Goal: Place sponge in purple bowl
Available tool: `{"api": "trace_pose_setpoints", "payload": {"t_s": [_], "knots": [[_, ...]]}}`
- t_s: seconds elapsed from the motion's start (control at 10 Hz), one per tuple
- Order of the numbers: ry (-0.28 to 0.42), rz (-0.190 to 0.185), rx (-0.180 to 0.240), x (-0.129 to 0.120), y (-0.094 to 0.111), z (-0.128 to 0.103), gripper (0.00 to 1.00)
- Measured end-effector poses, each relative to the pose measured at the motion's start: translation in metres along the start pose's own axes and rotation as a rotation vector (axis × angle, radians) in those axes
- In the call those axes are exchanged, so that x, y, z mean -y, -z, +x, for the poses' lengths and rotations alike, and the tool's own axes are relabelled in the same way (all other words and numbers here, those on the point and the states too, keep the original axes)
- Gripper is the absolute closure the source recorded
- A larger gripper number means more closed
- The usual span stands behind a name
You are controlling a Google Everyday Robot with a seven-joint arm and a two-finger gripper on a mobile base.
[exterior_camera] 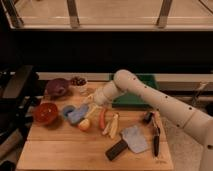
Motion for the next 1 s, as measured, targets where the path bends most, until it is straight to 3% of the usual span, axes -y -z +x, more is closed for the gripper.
{"api": "trace_pose_setpoints", "payload": {"t_s": [0.5, 0.6, 1.0], "knots": [[0.001, 0.003, -0.001, 0.004, 0.002, 0.0, 1.0], [0.007, 0.019, 0.005, 0.006, 0.005, -0.001, 1.0], [0.009, 0.13, 0.052, 0.023, 0.047, -0.003, 1.0]]}}
